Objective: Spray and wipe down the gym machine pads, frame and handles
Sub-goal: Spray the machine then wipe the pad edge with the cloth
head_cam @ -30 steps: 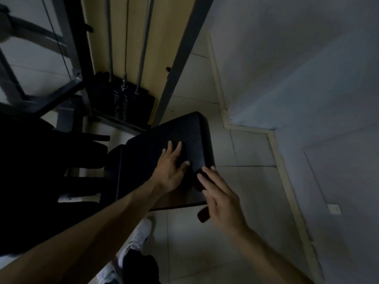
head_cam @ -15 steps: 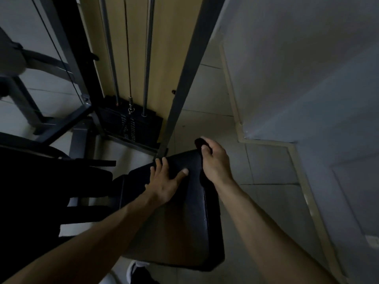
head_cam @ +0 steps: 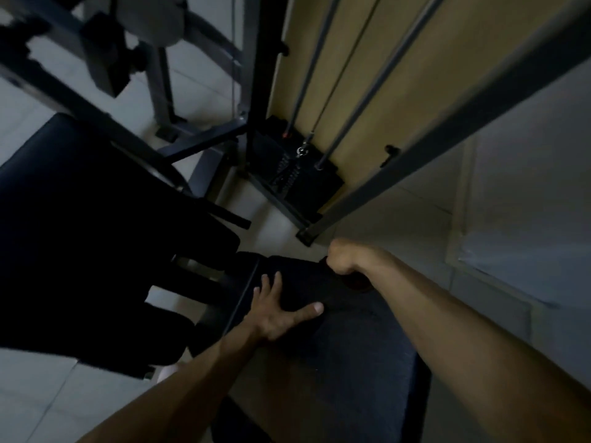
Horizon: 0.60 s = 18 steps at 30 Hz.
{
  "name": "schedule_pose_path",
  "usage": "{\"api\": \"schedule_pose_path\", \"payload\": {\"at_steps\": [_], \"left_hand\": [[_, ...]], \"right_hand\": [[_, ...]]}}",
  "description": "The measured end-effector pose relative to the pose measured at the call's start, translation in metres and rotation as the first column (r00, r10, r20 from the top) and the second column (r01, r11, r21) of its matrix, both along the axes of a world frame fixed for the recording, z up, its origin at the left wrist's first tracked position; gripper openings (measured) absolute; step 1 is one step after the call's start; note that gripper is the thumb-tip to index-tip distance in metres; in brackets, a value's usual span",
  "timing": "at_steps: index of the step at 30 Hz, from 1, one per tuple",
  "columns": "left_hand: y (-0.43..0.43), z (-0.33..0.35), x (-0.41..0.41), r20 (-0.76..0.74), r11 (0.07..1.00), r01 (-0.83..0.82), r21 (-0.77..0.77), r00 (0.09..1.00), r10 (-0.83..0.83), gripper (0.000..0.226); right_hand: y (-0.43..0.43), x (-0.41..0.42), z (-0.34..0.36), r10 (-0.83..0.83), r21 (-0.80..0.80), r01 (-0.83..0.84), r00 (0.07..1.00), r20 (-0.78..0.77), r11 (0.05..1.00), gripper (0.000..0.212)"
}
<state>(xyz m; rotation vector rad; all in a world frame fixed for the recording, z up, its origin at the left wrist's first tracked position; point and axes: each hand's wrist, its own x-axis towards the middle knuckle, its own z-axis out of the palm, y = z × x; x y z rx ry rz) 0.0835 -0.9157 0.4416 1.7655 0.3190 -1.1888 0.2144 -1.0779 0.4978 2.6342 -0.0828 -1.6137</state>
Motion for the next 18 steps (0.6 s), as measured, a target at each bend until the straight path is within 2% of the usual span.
{"api": "schedule_pose_path", "payload": {"at_steps": [6, 11, 13, 15, 18], "left_hand": [[0.006, -0.025, -0.017, 0.093, 1.0, -0.01, -0.011, 0.996, 0.011, 0.142], [0.025, -0.041, -0.034, 0.225, 0.997, -0.001, -0.075, 0.974, 0.018, 0.135], [0.039, -0.049, -0.048, 0.265, 0.995, -0.027, -0.091, 0.963, 0.05, 0.131], [0.053, -0.06, -0.066, 0.267, 0.995, -0.079, -0.056, 0.959, 0.091, 0.127], [0.075, -0.079, -0.096, 0.202, 0.987, -0.156, 0.032, 0.968, 0.146, 0.125]], "right_hand": [[0.049, 0.013, -0.071, 0.064, 0.026, -0.065, 0.998, 0.025, 0.998, 0.026], [0.074, 0.013, -0.116, 0.111, 0.047, -0.12, 0.98, 0.163, 0.992, 0.021], [0.085, 0.009, -0.124, 0.179, 0.057, -0.195, 0.962, 0.204, 0.979, 0.019], [0.092, 0.002, -0.126, 0.309, 0.084, -0.342, 0.913, 0.266, 0.936, 0.022], [0.105, -0.019, -0.128, 0.58, 0.013, -0.626, 0.729, 0.363, 0.78, 0.028]]}}
